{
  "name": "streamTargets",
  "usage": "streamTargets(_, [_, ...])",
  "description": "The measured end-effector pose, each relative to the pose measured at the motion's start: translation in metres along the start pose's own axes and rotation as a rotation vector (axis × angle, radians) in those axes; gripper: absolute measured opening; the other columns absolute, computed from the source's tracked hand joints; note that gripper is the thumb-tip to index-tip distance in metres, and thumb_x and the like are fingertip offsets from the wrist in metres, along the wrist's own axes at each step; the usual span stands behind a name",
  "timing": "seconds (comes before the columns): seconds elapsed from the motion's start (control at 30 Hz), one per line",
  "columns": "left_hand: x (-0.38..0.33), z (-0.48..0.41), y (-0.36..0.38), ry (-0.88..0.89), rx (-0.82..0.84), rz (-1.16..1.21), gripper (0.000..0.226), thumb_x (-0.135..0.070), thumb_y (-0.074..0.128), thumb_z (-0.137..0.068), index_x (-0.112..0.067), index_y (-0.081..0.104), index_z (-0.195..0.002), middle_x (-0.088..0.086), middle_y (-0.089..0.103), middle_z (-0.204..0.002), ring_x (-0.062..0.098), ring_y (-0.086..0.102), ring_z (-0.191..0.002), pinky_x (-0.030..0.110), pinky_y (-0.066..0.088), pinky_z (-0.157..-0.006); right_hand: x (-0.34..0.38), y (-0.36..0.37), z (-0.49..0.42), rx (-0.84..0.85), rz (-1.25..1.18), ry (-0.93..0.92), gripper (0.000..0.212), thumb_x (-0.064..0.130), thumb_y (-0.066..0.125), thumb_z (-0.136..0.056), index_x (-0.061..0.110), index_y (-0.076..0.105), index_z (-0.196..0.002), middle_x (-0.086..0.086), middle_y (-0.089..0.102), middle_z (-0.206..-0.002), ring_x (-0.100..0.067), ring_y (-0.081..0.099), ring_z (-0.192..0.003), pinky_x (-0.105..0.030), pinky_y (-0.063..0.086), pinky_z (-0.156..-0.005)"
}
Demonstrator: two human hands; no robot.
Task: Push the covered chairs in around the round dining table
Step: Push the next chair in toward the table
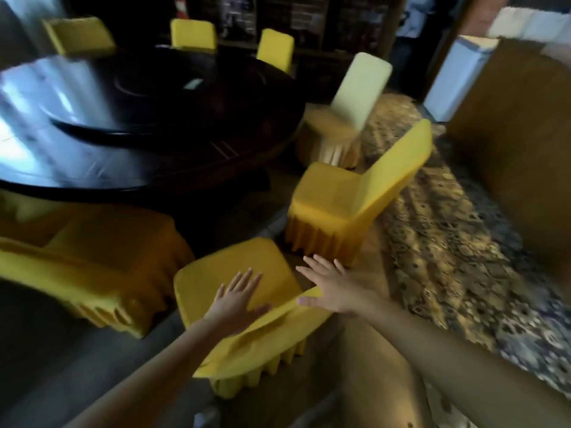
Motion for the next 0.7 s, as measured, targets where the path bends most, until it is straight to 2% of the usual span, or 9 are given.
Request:
streamTargets(0.07, [0.019, 0.019, 0.015, -0.066, 0.045, 0.110, 0.095, -0.085, 0.014, -0.064, -0.041, 0.000, -0.148, -0.008, -0.002, -0.160, 0.017, -0.001, -0.147, 0.046, 0.008, -0.118, 0.008, 0.010, -0.006, 0.068, 0.033, -0.048, 0.099, 0.087, 0.027, -0.071, 0.032, 0.013, -0.152, 0.005, 0.001, -0.161, -0.016, -0.007, -0.147, -0.052, -0.004, -0.116])
streamTargets(0.13, [0.030, 0.041, 0.031, -0.092, 0.095, 0.218, 0.091, -0.089, 0.020, -0.066, -0.047, 0.007, -0.146, -0.009, 0.012, -0.159, 0.018, 0.017, -0.144, 0.043, 0.022, -0.116, 0.013, 0.019, -0.008, 0.141, 0.028, -0.058, 0.089, 0.082, 0.036, -0.077, 0.033, 0.021, -0.150, 0.006, 0.008, -0.161, -0.016, -0.001, -0.147, -0.055, 0.000, -0.117])
streamTargets(0.23, [0.021, 0.066, 0.041, -0.069, 0.089, 0.241, 0.078, -0.081, 0.031, -0.073, -0.049, 0.021, -0.143, -0.008, 0.044, -0.143, 0.008, 0.049, -0.119, 0.026, 0.040, -0.096, 0.009, 0.026, -0.007, 0.222, 0.040, -0.032, 0.087, 0.087, 0.034, -0.073, 0.037, 0.033, -0.145, 0.006, 0.031, -0.154, -0.019, 0.024, -0.142, -0.051, 0.022, -0.113])
streamTargets(0.3, [0.014, 0.071, 0.033, -0.041, -0.027, 0.149, 0.082, -0.083, 0.023, -0.067, -0.046, 0.032, -0.140, -0.011, 0.059, -0.126, 0.003, 0.057, -0.101, 0.018, 0.042, -0.082, 0.010, 0.028, -0.006, 0.258, 0.093, -0.066, 0.086, 0.089, 0.035, -0.070, 0.039, 0.040, -0.140, 0.007, 0.046, -0.143, -0.018, 0.042, -0.130, -0.045, 0.035, -0.105])
streamTargets(0.37, [0.013, 0.070, 0.025, -0.021, -0.118, 0.067, 0.091, -0.085, 0.012, -0.060, -0.044, 0.039, -0.137, -0.012, 0.063, -0.120, 0.005, 0.061, -0.100, 0.018, 0.043, -0.078, 0.012, 0.029, -0.006, 0.273, 0.096, -0.091, 0.082, 0.089, 0.036, -0.069, 0.038, 0.051, -0.131, 0.010, 0.059, -0.125, -0.015, 0.054, -0.114, -0.039, 0.044, -0.096])
streamTargets(0.43, [0.011, 0.066, 0.025, 0.010, -0.159, 0.010, 0.095, -0.085, 0.007, -0.059, -0.043, 0.039, -0.137, -0.011, 0.063, -0.122, 0.008, 0.062, -0.102, 0.021, 0.044, -0.079, 0.014, 0.028, -0.006, 0.259, 0.090, -0.104, 0.078, 0.089, 0.036, -0.069, 0.037, 0.058, -0.123, 0.011, 0.064, -0.112, -0.012, 0.058, -0.101, -0.036, 0.048, -0.088])
streamTargets(0.53, [0.010, 0.064, 0.024, 0.055, -0.192, -0.031, 0.098, -0.085, 0.002, -0.059, -0.041, 0.039, -0.138, -0.010, 0.063, -0.122, 0.011, 0.063, -0.103, 0.023, 0.045, -0.078, 0.017, 0.027, -0.006, 0.252, 0.103, -0.124, 0.072, 0.085, 0.042, -0.071, 0.033, 0.061, -0.117, 0.010, 0.064, -0.106, -0.009, 0.057, -0.092, -0.034, 0.048, -0.084])
streamTargets(0.63, [0.015, 0.059, 0.023, 0.074, -0.231, -0.073, 0.103, -0.089, -0.005, -0.058, -0.040, 0.040, -0.137, -0.009, 0.066, -0.118, 0.014, 0.064, -0.100, 0.026, 0.047, -0.075, 0.016, 0.024, -0.008, 0.226, 0.074, -0.116, 0.059, 0.069, 0.061, -0.074, 0.025, 0.064, -0.112, 0.006, 0.065, -0.100, -0.012, 0.058, -0.088, -0.033, 0.051, -0.080])
streamTargets(0.7, [0.020, 0.052, 0.020, 0.084, -0.255, -0.077, 0.102, -0.090, -0.004, -0.058, -0.040, 0.043, -0.135, -0.010, 0.066, -0.116, 0.014, 0.065, -0.098, 0.027, 0.048, -0.073, 0.015, 0.020, -0.011, 0.212, 0.025, -0.104, 0.050, 0.061, 0.066, -0.075, 0.022, 0.067, -0.106, 0.004, 0.066, -0.095, -0.014, 0.061, -0.086, -0.036, 0.054, -0.079])
Point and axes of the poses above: each hand's wrist, its own z-axis away from the middle knuckle, its own y-axis out of the palm, x = y × z, the point moved 9 cm from there along -z, towards the middle knuckle
